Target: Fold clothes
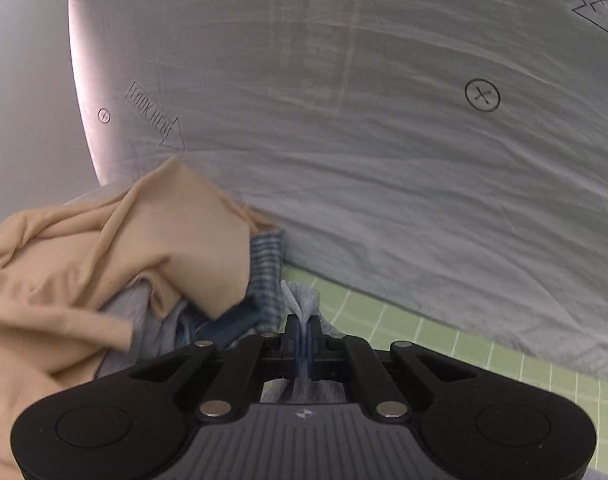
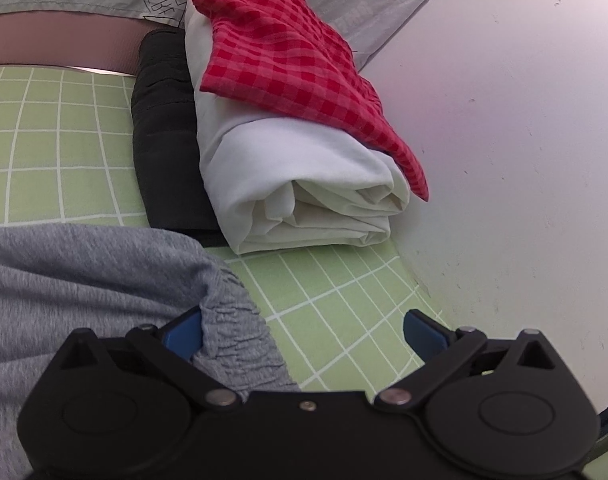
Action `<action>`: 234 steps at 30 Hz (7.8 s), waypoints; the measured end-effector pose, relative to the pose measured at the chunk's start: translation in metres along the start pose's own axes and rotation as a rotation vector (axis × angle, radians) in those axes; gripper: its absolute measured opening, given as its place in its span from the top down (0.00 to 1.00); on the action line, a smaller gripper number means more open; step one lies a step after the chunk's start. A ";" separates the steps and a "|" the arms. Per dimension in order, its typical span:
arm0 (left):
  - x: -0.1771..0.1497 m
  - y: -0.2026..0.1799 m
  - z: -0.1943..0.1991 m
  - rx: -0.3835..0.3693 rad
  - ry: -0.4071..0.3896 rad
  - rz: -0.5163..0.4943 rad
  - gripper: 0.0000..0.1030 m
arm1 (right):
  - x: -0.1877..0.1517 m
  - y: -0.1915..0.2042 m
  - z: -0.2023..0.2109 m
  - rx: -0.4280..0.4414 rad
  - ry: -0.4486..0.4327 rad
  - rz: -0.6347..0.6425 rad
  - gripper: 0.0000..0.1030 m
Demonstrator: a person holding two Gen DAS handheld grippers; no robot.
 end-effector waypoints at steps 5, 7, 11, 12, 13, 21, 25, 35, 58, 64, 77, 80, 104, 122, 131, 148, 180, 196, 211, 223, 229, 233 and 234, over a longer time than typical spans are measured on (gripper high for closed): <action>0.011 -0.021 -0.021 0.059 0.003 0.014 0.83 | -0.001 0.001 0.000 -0.009 0.000 0.003 0.00; 0.008 -0.021 -0.011 0.049 0.013 0.031 0.57 | 0.000 0.001 0.000 -0.006 0.006 0.004 0.00; -0.019 -0.022 0.024 0.003 0.080 0.010 0.46 | 0.006 -0.003 -0.002 0.031 0.046 -0.005 0.00; -0.027 -0.023 0.034 -0.008 0.097 0.000 0.45 | 0.009 -0.006 -0.002 0.046 0.050 -0.027 0.00; -0.035 -0.023 0.043 -0.019 0.114 -0.009 0.45 | 0.011 -0.009 -0.001 0.059 0.043 -0.055 0.00; -0.081 -0.019 0.116 -0.027 0.212 -0.002 0.36 | 0.021 -0.015 -0.021 0.064 0.045 -0.114 0.00; -0.094 -0.005 0.160 -0.016 0.265 0.053 0.31 | 0.022 -0.024 -0.005 0.136 0.055 -0.233 0.01; -0.151 0.020 0.312 -0.069 0.364 0.081 0.27 | -0.043 -0.047 0.117 0.352 0.047 -0.298 0.01; -0.233 0.100 0.426 -0.074 0.464 0.229 0.25 | -0.170 -0.098 0.209 0.502 0.164 -0.369 0.01; -0.240 0.135 0.431 -0.038 0.466 0.343 0.26 | -0.173 -0.091 0.215 0.500 0.204 -0.443 0.01; -0.231 0.194 0.399 0.011 0.396 0.597 0.30 | -0.171 -0.084 0.225 0.422 0.253 -0.502 0.00; -0.227 0.209 0.392 0.061 0.372 0.620 0.30 | -0.170 -0.084 0.222 0.396 0.259 -0.516 0.00; -0.207 0.246 0.338 0.202 0.307 0.709 0.97 | -0.159 -0.124 0.196 0.300 0.258 -0.805 0.99; -0.116 0.185 0.306 0.141 0.217 0.622 0.98 | -0.097 -0.155 0.200 0.258 0.142 -0.873 0.99; 0.015 0.015 0.123 -0.118 0.058 0.354 0.85 | 0.054 -0.102 0.088 0.350 0.000 -0.830 0.98; -0.102 0.023 0.082 0.130 0.331 0.269 0.32 | -0.009 -0.029 0.119 0.219 0.262 -0.757 0.20; -0.197 0.148 0.332 0.088 0.412 0.258 0.97 | -0.111 -0.111 0.093 0.296 0.249 -0.497 0.93; -0.167 0.175 0.341 0.059 0.380 0.287 0.63 | -0.070 -0.087 0.169 0.411 0.087 -0.437 0.26; -0.155 0.135 0.291 -0.064 0.425 0.204 0.53 | -0.078 0.014 0.278 0.549 0.077 -0.324 0.16; -0.166 0.107 0.259 -0.091 0.472 0.180 0.46 | -0.084 0.043 0.303 0.511 0.069 -0.203 0.11; -0.168 0.098 0.261 -0.121 0.467 0.148 0.38 | -0.083 0.059 0.310 0.543 0.032 -0.065 0.11; -0.167 0.100 0.261 -0.121 0.458 0.187 0.38 | -0.075 0.058 0.306 0.479 -0.018 -0.040 0.12; -0.165 0.102 0.261 -0.125 0.452 0.208 0.38 | -0.073 0.056 0.305 0.463 -0.034 -0.042 0.15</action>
Point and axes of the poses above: each gripper's, at about its wrist camera, not at the fingertips, and z roughly against the way its jaws point, y to its left, x to its top, the point moved 2 cm from there along -z, roughly the way its jaws point, and after that the axes turned 14 degrees about -y, right-handed, at the moved point
